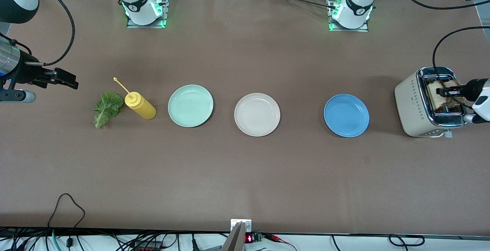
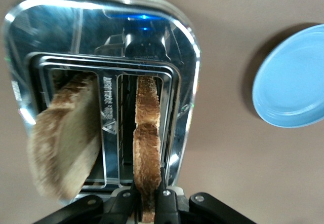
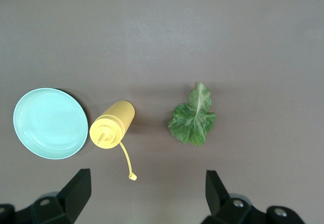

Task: Make sandwich in beige plate with both arms
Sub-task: 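Grasp a bread slice with the left gripper and lift it out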

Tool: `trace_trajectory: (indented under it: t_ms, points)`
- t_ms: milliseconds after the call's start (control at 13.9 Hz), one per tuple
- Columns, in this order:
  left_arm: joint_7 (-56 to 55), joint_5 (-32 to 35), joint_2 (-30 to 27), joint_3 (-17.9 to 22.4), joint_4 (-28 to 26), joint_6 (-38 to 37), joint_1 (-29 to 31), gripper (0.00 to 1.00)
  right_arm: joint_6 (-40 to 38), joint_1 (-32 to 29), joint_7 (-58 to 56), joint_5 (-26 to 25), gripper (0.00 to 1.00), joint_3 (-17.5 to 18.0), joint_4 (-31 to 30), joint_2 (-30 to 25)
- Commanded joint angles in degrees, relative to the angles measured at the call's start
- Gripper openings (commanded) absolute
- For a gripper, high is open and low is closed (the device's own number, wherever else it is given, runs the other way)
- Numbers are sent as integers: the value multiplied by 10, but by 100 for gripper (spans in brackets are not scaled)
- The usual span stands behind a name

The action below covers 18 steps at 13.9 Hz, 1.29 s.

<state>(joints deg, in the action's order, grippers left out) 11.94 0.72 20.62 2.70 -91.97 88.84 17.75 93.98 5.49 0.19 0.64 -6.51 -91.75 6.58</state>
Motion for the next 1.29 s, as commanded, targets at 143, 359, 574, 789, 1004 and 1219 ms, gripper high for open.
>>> trace_trajectory:
  t_ms: [143,359,574,789,1004,1219]
  points:
    - [69,7,-12,-17,163,-169,-1,1,-9,1,6,5,100,-1,10,1]
    - [79,-3,-43,-112,195,-203,-1,1,-9,1,6,5,100,-1,10,1]
    - [6,-25,-47,-224,189,-201,-1,1,-9,1,6,5,100,-1,10,1]
    - [-108,-56,-18,-318,181,-173,-23,1,-9,1,6,5,100,-1,10,1]
    - [-163,-57,-8,-330,140,-107,-98,0,-9,1,6,5,100,-1,10,1]
    - [-221,-58,24,-330,129,-62,-153,0,-9,1,6,5,100,-1,10,1]
